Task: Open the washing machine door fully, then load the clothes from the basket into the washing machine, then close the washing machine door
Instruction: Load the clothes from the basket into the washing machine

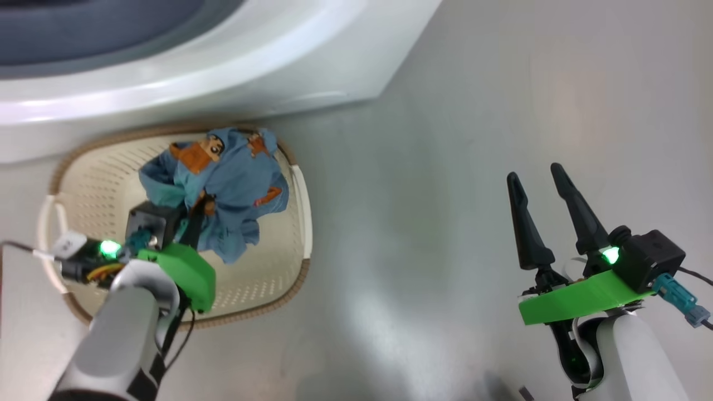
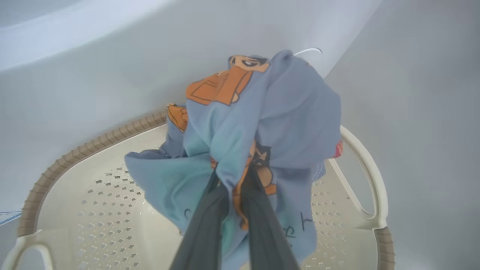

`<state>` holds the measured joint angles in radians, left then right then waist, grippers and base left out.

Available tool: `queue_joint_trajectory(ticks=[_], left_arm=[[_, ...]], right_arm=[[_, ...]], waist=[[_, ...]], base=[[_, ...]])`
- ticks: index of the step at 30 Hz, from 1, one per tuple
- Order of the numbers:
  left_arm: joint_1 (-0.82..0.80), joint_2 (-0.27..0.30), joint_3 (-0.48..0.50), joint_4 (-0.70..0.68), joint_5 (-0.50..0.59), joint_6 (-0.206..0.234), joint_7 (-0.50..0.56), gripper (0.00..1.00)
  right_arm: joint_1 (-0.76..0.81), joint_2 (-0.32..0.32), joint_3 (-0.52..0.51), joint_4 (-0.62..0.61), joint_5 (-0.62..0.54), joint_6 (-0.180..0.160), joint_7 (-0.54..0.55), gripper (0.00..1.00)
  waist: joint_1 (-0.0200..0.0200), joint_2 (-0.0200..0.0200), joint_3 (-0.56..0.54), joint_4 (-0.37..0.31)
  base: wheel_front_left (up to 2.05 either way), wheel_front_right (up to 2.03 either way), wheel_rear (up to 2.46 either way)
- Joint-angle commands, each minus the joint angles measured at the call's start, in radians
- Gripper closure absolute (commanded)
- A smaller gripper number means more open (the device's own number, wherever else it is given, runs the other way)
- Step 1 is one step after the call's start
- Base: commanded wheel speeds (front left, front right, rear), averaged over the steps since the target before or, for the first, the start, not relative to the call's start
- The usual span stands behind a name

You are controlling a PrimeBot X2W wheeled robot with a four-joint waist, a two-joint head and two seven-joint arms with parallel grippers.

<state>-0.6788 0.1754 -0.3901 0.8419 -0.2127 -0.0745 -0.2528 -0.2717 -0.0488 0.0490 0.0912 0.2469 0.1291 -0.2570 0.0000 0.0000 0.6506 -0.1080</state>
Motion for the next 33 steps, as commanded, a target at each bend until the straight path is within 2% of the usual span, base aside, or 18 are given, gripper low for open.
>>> queue_joint_trajectory(ticks=[1, 33], left_arm=[[0.054, 0.024, 0.037, -0.038, -0.006, 0.008, -0.009, 1.0], [0.361, -0.034, 0.212, -0.349, 0.011, 0.045, -0.009, 1.0]], right_arm=[[0.034, -0.001, 0.018, -0.007, -0.008, 0.002, -0.005, 0.0], [0.15, -0.001, 0.024, 0.082, -0.001, 0.002, -0.005, 0.0]], waist=[[0.0, 0.0, -0.078, 0.038], [0.0, 0.0, -0.416, 0.127]], base=[[0.0, 0.0, 0.0], [0.0, 0.0, 0.0]])
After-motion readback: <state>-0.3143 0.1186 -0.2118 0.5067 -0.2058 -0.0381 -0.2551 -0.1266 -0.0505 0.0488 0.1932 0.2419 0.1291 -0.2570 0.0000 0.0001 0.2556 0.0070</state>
